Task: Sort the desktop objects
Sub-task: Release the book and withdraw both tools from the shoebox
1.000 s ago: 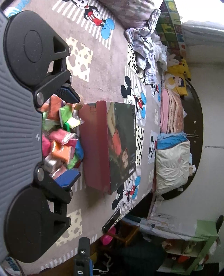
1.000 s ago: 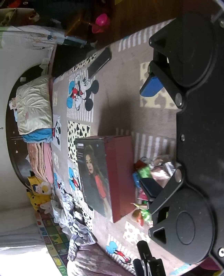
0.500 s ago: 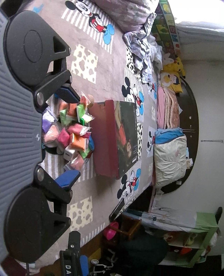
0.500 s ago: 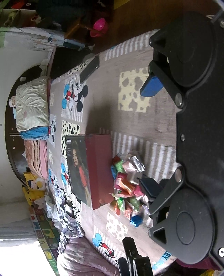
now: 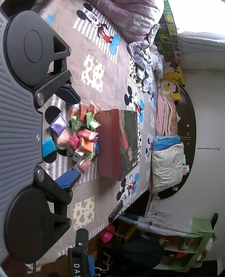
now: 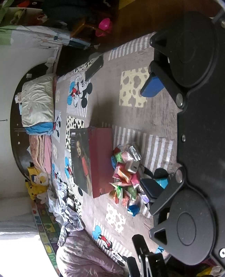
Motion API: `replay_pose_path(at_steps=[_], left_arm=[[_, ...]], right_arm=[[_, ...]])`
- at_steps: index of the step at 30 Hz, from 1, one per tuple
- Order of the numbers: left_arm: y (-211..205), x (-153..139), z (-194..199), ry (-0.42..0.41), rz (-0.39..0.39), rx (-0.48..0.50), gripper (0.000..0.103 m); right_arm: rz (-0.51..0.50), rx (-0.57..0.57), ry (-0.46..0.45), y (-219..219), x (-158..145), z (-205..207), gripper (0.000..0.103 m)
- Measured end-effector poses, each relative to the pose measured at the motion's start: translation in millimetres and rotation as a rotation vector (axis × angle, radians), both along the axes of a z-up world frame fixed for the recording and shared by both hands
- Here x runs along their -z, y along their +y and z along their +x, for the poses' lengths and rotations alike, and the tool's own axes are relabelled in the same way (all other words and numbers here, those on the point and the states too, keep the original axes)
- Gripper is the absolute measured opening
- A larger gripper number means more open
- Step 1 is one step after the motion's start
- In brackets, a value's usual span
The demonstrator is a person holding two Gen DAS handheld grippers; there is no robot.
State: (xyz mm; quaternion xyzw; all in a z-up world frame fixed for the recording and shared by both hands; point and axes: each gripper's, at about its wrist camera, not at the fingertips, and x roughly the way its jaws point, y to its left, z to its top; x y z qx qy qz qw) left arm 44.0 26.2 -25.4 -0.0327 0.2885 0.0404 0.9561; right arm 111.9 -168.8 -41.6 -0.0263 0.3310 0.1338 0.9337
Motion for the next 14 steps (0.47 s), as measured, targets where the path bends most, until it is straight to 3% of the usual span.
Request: replay_pose_path(at_steps=[14], left_arm=[[-5.7,-1.4,-10.0,-0.018,-0.015,0.056,0.084]], right_arm=[[-0.009,-0.006,0.002,0.5,-0.8,-12.9,0.101]])
